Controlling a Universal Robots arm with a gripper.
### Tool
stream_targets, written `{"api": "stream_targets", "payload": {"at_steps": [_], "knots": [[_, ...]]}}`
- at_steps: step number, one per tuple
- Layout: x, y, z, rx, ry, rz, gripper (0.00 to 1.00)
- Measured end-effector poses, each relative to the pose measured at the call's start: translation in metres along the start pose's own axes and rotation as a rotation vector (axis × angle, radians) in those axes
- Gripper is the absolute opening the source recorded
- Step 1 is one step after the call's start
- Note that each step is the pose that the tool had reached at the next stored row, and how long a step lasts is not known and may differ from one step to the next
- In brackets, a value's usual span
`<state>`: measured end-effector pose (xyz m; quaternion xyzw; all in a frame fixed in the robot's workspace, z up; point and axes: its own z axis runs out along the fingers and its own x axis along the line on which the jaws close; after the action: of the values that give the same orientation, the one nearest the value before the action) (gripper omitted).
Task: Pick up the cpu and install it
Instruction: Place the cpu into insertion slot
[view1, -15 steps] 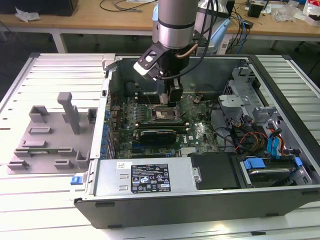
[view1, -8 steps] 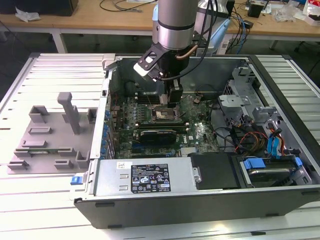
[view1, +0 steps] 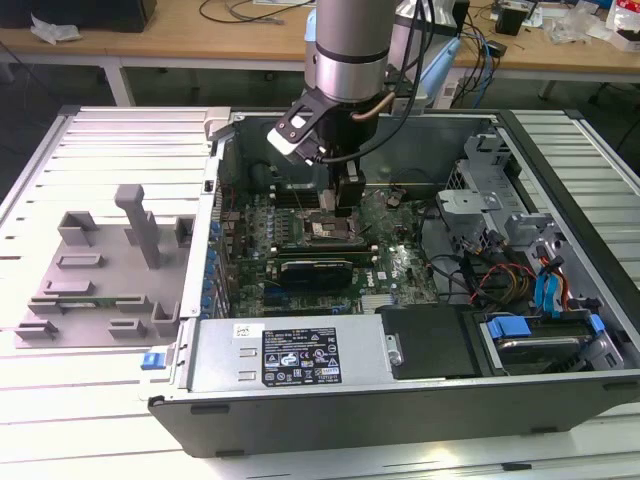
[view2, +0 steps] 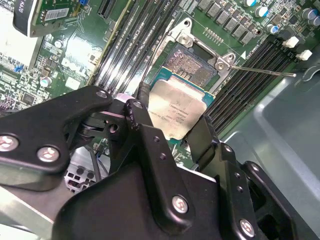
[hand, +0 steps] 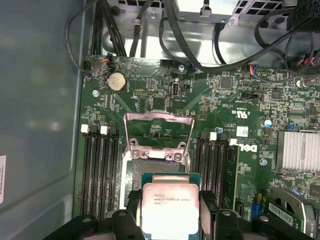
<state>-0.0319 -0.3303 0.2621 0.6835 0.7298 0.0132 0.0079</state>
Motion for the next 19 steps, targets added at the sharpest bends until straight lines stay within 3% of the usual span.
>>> {"api": "stream_targets", "payload": {"at_steps": [5,12,19], "knots": [[0.0,-0.0004,0.0043,-0.001,0.0003,0.0,0.55],[0.0005,-0.0034,0.0232,-0.0043,0.0006,0.0,0.55],[0.0066,-0.0048,0.0392,-0.0042,0.0006,0.007,0.55]]}}
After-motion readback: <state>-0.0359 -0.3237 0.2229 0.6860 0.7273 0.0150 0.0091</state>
